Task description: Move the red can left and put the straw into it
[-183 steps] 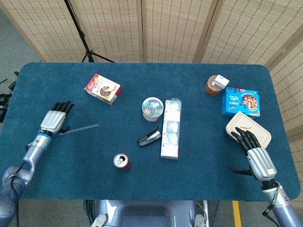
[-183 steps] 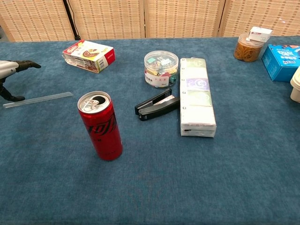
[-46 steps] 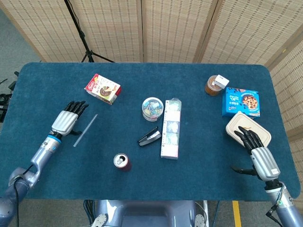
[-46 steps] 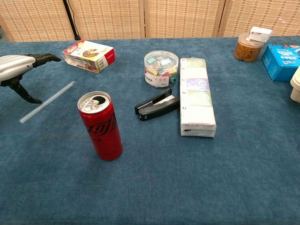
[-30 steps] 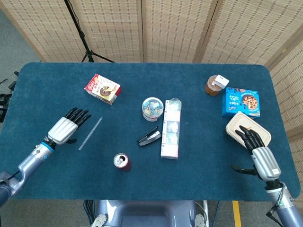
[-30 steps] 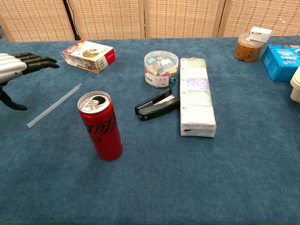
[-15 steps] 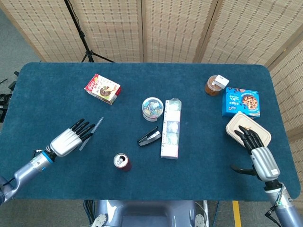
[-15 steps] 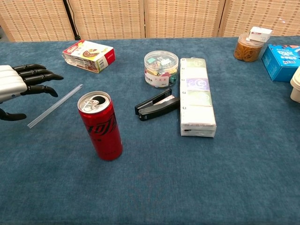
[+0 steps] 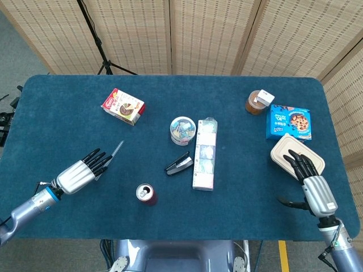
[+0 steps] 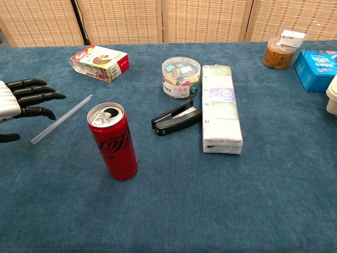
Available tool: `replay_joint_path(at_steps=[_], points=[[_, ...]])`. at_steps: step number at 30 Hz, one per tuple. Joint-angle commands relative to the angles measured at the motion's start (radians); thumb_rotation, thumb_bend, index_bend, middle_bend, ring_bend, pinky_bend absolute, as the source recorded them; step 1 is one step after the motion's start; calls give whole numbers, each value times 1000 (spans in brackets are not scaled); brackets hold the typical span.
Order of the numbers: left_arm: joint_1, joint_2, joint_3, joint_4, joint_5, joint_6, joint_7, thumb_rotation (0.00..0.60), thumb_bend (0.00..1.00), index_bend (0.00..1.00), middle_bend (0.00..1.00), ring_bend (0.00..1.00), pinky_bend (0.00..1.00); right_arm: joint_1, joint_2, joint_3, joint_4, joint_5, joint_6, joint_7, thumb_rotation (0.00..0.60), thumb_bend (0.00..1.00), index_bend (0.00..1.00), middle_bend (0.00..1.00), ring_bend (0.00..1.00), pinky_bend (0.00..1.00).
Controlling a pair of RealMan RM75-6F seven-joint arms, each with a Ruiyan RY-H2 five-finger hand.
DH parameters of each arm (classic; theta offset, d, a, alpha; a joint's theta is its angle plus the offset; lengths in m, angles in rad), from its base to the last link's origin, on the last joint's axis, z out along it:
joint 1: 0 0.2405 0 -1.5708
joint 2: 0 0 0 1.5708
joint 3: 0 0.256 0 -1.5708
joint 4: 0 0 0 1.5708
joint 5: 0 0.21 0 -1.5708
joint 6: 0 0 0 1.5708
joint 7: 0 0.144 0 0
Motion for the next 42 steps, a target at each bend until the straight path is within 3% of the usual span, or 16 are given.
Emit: replay_joint_path(at_steps=[1,19,28,42], points=[[5,-22,5,34,2,-5,-8,600,261,267,0,0,0,0,-1,0,-1,0,-1,-1,600,0,0,0,0,0],[-2,-100,10,125,2,-28,-5,600,274,306,0,0,0,-3,4,3,-1,4,2,11,600,0,0,0,0,0],[-12,-116,11,134,-3,-43,5,600,336,326,0,0,0,-6,8,6,-1,4,7,16,600,0,0,0,0,0],[-8,-128,9,144,-14,-47,-9,600,337,482,0,0,0,-6,9,5,-2,2,4,18,600,0,0,0,0,0]])
